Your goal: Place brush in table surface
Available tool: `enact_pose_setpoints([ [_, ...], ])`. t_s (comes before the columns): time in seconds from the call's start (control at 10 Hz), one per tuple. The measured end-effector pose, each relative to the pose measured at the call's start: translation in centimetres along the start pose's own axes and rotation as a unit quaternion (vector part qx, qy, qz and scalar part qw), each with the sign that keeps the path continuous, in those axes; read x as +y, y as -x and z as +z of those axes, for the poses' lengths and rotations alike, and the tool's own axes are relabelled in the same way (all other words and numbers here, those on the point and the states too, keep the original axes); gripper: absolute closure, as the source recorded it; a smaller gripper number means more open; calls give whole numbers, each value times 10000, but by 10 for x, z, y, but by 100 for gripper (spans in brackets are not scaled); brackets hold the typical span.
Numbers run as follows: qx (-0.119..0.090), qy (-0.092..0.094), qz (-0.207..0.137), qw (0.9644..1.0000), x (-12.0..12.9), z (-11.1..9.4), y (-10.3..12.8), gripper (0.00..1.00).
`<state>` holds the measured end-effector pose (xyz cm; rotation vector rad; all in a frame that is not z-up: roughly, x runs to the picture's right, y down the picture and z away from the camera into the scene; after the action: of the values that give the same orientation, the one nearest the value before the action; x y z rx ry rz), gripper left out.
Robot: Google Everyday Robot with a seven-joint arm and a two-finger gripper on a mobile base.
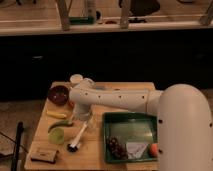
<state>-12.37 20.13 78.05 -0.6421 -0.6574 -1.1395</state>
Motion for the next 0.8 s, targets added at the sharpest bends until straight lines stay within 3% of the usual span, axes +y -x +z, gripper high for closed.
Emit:
enact_pose_setpoints([
  [0.8, -120, 237, 8, 9996, -4, -10, -10, 20],
])
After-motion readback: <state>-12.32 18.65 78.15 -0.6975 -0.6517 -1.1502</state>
